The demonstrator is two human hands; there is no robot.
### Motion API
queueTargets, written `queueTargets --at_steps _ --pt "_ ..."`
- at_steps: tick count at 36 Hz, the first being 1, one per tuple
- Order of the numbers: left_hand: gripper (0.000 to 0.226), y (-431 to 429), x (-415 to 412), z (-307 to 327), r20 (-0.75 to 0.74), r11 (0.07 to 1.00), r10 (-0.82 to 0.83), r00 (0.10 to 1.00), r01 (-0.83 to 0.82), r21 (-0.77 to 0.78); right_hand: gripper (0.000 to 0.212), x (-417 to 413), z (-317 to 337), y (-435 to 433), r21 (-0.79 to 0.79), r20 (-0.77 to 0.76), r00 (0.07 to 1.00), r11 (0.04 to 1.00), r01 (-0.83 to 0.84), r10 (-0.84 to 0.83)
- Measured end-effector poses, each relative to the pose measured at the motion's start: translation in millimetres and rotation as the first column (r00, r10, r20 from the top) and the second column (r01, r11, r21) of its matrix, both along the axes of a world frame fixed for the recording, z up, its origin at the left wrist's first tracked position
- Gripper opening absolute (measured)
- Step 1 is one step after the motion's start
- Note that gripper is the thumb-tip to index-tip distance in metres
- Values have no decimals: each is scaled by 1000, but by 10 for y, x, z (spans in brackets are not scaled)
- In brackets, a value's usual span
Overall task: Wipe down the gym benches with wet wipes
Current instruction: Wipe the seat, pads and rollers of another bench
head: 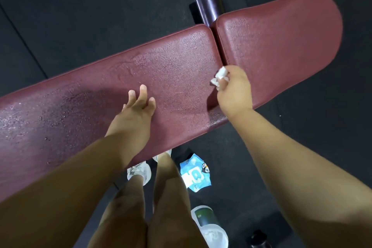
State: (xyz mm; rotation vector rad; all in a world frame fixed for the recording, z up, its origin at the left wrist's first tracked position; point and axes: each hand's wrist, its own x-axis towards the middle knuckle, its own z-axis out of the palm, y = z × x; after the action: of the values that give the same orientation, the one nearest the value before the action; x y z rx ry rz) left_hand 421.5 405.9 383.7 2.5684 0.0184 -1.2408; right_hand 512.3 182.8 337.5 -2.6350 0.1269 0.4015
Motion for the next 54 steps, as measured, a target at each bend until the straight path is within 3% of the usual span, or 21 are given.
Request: queueTargets --at_steps 3,5,8,9,12,14,16,18,20,22,25,27,30,32,34,35,42,46,48,50,54 --pt "70 -7 -49 -42 25 1000 12 1000 -12 -18 19 -357 -44 164 -21 75 996 999 39 -37" --pt "73 17 -87 -66 45 1000 8 999 -6 -24 23 -702 -3 379 35 43 986 986 -164 162" --pt "77 123 -131 -120 104 999 -28 994 32 -36 31 -1045 115 464 103 -41 805 804 -586 592" --pt "77 172 -152 -135 124 998 -39 992 45 -44 33 -1050 103 381 100 -55 766 767 -634 640" --pt "74 268 -228 -144 173 997 -26 985 39 -72 38 -840 -7 45 -95 -74 905 900 -425 419" --pt "72 291 -324 -122 184 998 -14 983 26 -59 41 -695 -23 -132 -264 -39 991 955 -133 127" --pt "70 289 -448 -96 185 999 -12 983 21 -45 25 -669 28 -98 -219 12 979 955 200 -203" --pt "67 280 -584 -78 188 999 -10 982 20 -48 23 -785 76 109 -143 41 950 940 311 -308" --pt "64 286 -718 -72 155 998 -17 988 26 -53 29 -964 60 367 -85 43 971 967 239 -236" --pt "61 317 -829 -79 105 998 -51 993 55 -37 33 -1170 52 597 -75 26 1000 997 11 -9" --pt "63 347 -904 -103 75 988 -151 986 152 1 34 -1334 53 657 -77 7 934 931 -357 358" --pt "64 319 -875 -107 44 985 -170 984 169 30 30 -1280 -17 489 -70 14 885 884 -463 465" --pt "64 244 -845 -111 32 990 -136 990 134 44 43 -1038 -63 105 -218 51 912 896 -387 406" --pt "66 222 -871 -129 44 995 -91 995 89 43 35 -860 10 -152 -308 94 973 935 -174 212" --pt "67 201 -907 -149 77 996 -81 994 78 46 24 -783 92 -309 -257 135 990 966 5 31" --pt "66 186 -923 -156 92 995 -85 992 81 53 23 -785 120 -312 -246 143 989 969 3 33" --pt "66 125 -958 -139 136 1000 10 991 -13 17 18 -1248 82 320 -51 145 952 963 -265 270" --pt "67 244 -1011 -123 176 996 77 981 -67 -61 22 -1638 83 729 100 116 824 819 -566 555" --pt "67 308 -1061 -102 173 996 72 982 -61 -71 30 -1666 108 808 153 46 797 785 -601 602" --pt "68 392 -1132 -97 164 994 109 980 -103 -44 37 -1566 115 777 115 21 860 853 -509 510" --pt "70 590 -1264 -68 162 964 264 951 -263 -28 29 -1188 174 553 35 67 994 996 -84 81"
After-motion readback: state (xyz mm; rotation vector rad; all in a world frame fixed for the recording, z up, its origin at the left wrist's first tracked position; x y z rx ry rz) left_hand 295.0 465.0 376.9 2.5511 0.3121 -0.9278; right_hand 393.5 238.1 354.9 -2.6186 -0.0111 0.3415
